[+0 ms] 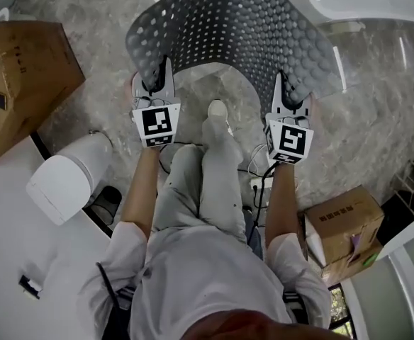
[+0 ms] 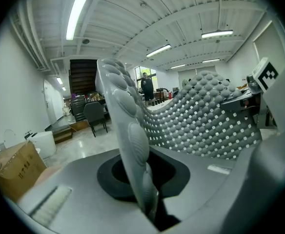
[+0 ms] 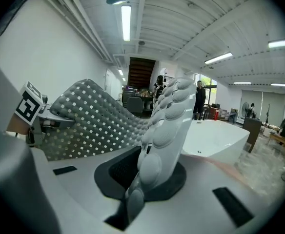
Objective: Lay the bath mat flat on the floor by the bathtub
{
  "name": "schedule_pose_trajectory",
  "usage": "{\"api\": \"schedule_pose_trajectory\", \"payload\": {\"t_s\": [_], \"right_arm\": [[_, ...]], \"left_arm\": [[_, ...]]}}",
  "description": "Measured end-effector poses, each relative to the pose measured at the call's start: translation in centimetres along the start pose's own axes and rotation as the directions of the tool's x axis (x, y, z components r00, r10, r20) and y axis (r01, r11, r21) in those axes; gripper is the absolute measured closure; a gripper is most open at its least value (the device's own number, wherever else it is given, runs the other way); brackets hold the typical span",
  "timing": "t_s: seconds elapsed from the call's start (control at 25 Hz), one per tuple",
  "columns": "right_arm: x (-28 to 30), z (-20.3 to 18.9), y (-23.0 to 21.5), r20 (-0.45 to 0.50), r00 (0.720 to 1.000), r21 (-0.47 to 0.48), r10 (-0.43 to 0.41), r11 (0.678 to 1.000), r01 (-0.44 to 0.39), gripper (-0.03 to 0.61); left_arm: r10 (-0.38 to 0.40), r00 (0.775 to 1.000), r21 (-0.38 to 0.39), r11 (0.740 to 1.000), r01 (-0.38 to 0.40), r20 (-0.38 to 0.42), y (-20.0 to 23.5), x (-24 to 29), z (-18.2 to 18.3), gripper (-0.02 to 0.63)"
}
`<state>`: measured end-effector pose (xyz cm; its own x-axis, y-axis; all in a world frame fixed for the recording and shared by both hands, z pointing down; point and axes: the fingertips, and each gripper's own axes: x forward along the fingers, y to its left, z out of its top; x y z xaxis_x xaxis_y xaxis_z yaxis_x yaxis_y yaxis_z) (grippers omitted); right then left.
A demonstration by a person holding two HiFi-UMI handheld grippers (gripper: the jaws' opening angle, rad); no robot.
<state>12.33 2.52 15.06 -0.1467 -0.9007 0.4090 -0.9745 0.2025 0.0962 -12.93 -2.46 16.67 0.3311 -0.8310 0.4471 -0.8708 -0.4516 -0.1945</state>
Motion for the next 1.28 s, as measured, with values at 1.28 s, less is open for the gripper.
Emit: {"api": "schedule_pose_trajectory", "payload": {"t_s": [1.28], "right_arm": [[22.3,-43.2,3.9,-0.380,0.914,0.073,0.141,0.990,-0.122,0.554]], "left_arm": [[-0.281,0.891,-0.052,0.958,0.281,-0.357,-12.0,25.0,-41.7,0.594]]}}
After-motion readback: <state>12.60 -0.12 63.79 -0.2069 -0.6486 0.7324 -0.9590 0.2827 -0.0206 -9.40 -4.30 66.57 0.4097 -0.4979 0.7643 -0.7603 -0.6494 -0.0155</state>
